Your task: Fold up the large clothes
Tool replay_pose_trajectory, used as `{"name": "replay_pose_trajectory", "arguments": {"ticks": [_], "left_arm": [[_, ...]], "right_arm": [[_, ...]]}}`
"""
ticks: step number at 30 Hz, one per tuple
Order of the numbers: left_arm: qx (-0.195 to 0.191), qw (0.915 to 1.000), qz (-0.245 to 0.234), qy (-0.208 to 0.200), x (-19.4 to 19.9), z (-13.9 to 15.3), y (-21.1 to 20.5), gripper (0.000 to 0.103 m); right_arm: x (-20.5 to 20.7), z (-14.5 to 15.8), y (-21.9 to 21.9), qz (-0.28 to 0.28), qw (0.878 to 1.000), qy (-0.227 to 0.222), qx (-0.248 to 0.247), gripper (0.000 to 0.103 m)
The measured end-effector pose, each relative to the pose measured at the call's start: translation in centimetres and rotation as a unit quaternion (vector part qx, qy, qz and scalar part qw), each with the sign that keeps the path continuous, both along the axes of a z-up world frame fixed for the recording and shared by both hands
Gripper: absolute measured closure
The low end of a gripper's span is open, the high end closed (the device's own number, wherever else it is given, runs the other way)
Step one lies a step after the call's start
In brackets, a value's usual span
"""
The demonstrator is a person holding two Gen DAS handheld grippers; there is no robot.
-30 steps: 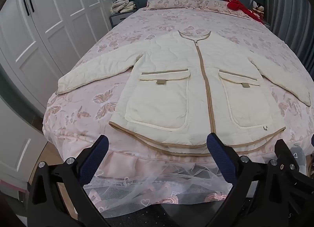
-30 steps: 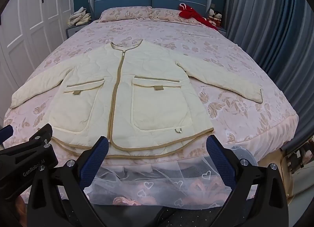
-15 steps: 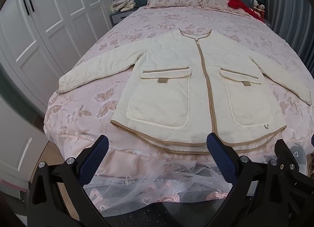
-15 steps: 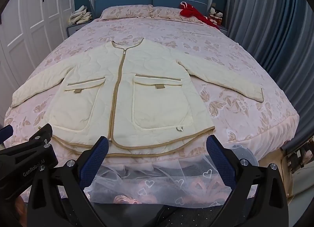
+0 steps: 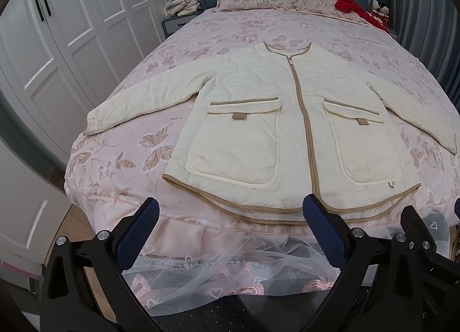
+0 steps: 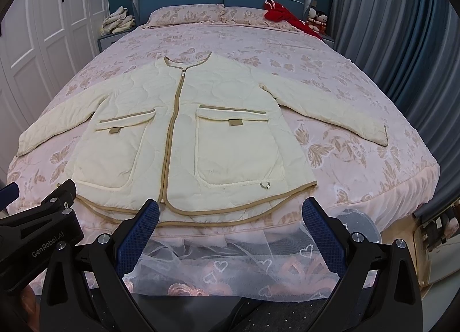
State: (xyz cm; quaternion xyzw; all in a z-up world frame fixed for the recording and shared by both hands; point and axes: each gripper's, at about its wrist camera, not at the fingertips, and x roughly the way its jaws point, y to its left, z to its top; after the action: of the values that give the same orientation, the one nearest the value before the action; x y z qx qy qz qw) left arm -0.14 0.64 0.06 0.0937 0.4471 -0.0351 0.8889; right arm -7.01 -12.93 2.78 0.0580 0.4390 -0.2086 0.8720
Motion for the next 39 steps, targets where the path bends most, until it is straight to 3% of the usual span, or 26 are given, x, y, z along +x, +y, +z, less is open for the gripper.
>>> {"name": "replay_pose_trajectory", "arguments": {"ticks": [39], "left_arm": [[0.001, 1.0000, 0.002, -0.002, -0.3, -0.2, 1.2, 0.006]], "right_arm": [[0.2, -0.8, 0.9, 0.005, 1.000, 0.004, 0.005, 0.005]]}}
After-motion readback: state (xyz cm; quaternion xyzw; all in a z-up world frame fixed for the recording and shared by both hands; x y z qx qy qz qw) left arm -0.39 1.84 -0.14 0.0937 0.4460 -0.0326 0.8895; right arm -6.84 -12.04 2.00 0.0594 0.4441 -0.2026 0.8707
